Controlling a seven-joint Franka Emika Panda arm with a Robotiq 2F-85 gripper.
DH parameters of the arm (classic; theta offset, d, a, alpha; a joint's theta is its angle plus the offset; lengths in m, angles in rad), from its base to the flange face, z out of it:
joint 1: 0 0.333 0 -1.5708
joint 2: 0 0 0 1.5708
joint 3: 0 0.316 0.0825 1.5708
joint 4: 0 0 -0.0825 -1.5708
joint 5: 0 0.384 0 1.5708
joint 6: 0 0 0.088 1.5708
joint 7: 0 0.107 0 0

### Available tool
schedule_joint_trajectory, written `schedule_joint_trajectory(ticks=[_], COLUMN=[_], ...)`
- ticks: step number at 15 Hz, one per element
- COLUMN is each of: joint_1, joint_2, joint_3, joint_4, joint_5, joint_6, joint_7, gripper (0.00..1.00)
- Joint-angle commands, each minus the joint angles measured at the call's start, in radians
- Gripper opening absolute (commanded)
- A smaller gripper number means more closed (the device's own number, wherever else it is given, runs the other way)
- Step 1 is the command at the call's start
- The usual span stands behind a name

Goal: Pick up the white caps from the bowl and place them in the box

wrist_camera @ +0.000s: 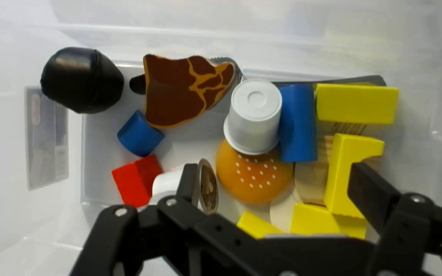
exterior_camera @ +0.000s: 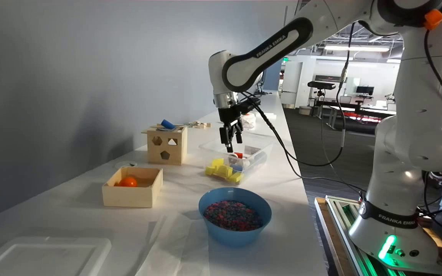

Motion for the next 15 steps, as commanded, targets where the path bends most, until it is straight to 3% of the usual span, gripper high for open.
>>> schedule_joint_trajectory(ticks=[1, 8, 9, 11, 15], joint_1=[-0.003, -0.018, -0.021, -0.022, -0.025], joint_2=[0.053, 0.103, 0.102, 0.099, 0.101], joint_3=[-0.01, -0.033, -0.038, -0.039, -0.048], joint_4=[0.003, -0.023, -0.026, -0.029, -0.027], joint_5=[0.033, 0.1, 0.103, 0.111, 0.107], joint_6=[-0.038, -0.002, 0.001, -0.003, 0.002], joint_7=[0.037, 0.045, 0.046, 0.053, 0.062], gripper=[1.0, 0.98, 0.74, 0.69, 0.39])
